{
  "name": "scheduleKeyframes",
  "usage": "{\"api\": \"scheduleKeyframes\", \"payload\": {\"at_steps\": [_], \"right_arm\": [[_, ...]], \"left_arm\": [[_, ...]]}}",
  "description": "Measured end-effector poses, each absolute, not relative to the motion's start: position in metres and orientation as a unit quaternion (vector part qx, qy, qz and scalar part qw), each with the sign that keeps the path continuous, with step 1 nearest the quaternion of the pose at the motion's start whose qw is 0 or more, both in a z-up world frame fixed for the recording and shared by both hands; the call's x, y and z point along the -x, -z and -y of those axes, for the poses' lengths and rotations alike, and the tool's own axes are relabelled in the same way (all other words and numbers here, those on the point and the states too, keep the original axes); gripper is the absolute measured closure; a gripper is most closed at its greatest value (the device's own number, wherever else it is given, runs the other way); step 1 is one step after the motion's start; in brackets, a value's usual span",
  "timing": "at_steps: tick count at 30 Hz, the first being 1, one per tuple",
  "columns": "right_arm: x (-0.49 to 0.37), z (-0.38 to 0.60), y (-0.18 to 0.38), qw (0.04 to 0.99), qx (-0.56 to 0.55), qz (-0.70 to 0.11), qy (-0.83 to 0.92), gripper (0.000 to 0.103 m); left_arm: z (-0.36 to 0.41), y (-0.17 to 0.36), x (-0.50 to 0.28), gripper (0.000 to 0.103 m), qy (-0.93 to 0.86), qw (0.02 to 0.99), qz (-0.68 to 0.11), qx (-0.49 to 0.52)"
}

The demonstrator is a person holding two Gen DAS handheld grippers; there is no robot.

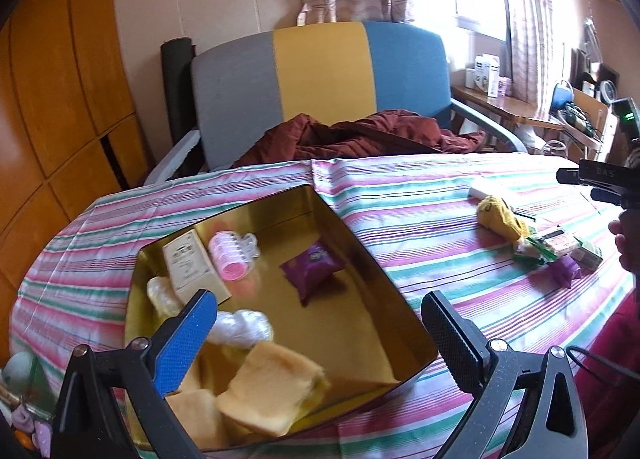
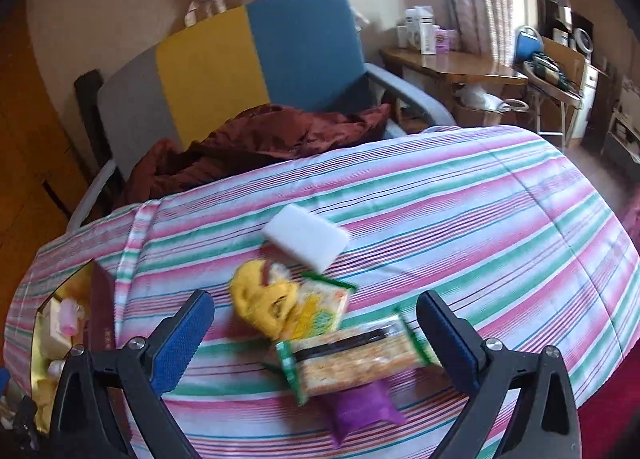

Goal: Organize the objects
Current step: 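Grasp the yellow knitted sock with the left tool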

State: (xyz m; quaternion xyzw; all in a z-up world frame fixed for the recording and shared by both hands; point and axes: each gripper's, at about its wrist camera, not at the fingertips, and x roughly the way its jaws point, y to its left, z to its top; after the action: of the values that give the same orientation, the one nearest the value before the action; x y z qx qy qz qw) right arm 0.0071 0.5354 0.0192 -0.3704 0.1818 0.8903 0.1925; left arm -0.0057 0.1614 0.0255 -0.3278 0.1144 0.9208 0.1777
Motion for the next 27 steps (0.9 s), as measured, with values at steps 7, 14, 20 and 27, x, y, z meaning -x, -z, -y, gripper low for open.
{"api": "scheduleKeyframes", "payload": {"at_steps": [7,14,20,27], "right_arm": [[-0.033,-0.600,0.010,0.255,0.346,-0.319,-0.844,0.000],[-0.040,-0.611,0.015,0.259,0.340,-0.349,-0.834,0.000],[-0.044,-0.614,0.015,0.258,0.329,-0.368,-0.831,0.000],[-0.040,-0.611,0.014,0.242,0.335,-0.366,-0.834,0.000]], "left_arm": [[-0.194,-0.021,0.013,0.000,-0.904,0.223,-0.108,0.349],[-0.238,-0.015,0.015,0.000,-0.880,0.276,-0.112,0.369],[-0.273,-0.002,0.024,0.000,-0.858,0.308,-0.115,0.396],[-0.316,0.015,0.059,0.003,-0.832,0.321,-0.093,0.443]]}}
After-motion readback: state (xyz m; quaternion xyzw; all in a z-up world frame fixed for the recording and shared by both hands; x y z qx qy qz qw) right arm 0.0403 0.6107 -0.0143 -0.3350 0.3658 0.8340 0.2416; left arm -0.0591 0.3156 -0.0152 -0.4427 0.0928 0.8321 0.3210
